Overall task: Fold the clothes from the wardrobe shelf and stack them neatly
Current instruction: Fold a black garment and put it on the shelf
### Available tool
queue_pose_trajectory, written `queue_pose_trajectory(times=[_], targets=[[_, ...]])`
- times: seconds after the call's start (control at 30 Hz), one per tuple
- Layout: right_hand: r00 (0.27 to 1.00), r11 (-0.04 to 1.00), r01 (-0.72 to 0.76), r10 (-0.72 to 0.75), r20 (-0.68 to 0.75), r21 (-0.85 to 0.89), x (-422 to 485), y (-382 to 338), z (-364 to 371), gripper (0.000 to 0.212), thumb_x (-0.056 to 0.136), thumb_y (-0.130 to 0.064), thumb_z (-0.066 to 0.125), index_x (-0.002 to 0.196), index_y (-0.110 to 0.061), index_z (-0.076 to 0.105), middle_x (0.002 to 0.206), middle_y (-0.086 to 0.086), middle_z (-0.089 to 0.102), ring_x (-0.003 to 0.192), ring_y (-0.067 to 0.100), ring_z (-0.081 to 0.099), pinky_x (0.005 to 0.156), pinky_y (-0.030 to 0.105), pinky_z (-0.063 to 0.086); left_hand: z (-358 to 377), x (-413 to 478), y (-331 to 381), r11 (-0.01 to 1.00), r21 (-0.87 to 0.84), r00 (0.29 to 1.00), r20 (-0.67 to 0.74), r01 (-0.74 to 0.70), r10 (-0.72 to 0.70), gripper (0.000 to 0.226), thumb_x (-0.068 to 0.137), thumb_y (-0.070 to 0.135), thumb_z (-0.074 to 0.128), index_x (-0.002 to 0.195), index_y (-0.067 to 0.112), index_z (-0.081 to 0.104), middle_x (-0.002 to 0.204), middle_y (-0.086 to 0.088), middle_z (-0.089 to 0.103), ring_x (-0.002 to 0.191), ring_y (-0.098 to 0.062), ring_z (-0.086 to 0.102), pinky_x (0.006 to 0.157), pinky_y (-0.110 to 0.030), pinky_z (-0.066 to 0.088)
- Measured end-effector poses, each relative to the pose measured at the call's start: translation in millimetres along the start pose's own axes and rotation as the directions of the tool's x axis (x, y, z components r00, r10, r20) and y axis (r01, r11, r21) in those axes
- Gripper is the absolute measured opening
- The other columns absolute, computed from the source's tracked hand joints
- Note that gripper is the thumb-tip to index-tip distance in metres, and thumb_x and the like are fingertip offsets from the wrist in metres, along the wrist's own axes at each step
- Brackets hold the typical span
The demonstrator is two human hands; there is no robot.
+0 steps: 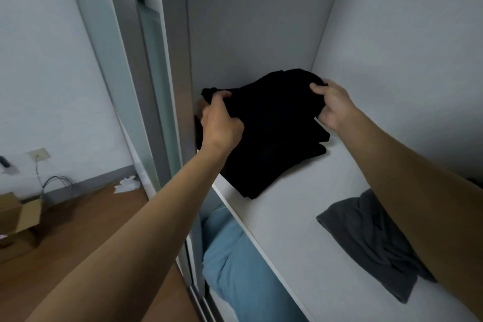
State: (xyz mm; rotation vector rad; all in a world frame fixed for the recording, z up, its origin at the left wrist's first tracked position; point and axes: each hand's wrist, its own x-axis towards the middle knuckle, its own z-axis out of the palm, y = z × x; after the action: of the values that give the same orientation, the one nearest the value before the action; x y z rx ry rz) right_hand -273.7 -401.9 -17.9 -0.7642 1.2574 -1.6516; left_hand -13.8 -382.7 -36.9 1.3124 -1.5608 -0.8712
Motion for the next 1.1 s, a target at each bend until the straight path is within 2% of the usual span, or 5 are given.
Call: queue_pose_trajectory(times=[0.13,0.27,0.53,0.8,1.1], targets=[[0.987,0.941,-0.151,0.129,-0.093,-0.303,-1.2,18.8,1.8,0.027,0.094,0.002,0.046,0.112,-0.004,0.065,0.107,0.014,0.068,0.086,0.025,0.066,0.080,0.036,0.056,2.7,-8.7,-0.1,0.936,0.340,0.992,-0.051,-0.094,0.118,0.080,0.079,-0.010,0.055,0.147,0.023,0.030,0.156,-0.013,0.016,0.130,-0.042,0.037,0.102,-0.050,0.039],[0.958,0.538,-0.102,-0.175,-0.229,-0.837,2.9,16.6,10.6,0.024,0.094,-0.012,0.043,0.103,-0.001,0.062,0.111,0.019,0.065,0.098,0.031,0.063,0.082,0.036,0.049,-1.0,3.9,5.9,0.681,0.582,0.878,0.132,-0.444,0.460,0.050,0.081,0.006,0.056,0.129,0.018,0.055,0.151,-0.007,0.040,0.142,-0.031,0.031,0.116,-0.050,0.025],[0.989,0.184,0.147,0.006,0.150,-0.972,16.3,48.6,59.0,0.066,0.096,-0.065,0.024,0.152,-0.030,0.034,0.157,0.004,0.038,0.141,0.028,0.039,0.112,0.046,0.033,28.0,30.3,-20.4,0.640,0.695,0.918,0.393,-0.328,0.044,0.065,0.094,0.061,0.031,0.154,0.037,0.021,0.167,-0.004,0.009,0.151,-0.038,0.005,0.114,-0.067,0.015],[0.969,0.384,0.231,-0.172,0.177,-0.894,14.7,69.8,35.0,0.049,0.105,-0.043,0.030,0.149,-0.024,0.041,0.154,0.001,0.043,0.142,0.019,0.038,0.114,0.034,0.027,40.4,34.8,-39.8,0.648,0.677,0.918,0.386,-0.350,0.094,0.064,0.093,0.059,0.029,0.152,0.036,0.016,0.164,-0.007,0.011,0.150,-0.040,0.003,0.114,-0.068,0.008],[0.971,0.239,-0.005,-0.231,-0.062,-0.971,-131.5,46.8,-34.6,0.040,0.107,-0.027,0.038,0.143,-0.013,0.049,0.147,0.009,0.050,0.135,0.025,0.045,0.108,0.027,0.029,23.5,10.6,-37.8,0.422,0.633,0.761,0.531,-0.649,0.373,0.057,0.100,0.039,0.028,0.152,0.015,0.029,0.163,-0.011,0.019,0.153,-0.033,-0.003,0.112,-0.069,-0.009]])
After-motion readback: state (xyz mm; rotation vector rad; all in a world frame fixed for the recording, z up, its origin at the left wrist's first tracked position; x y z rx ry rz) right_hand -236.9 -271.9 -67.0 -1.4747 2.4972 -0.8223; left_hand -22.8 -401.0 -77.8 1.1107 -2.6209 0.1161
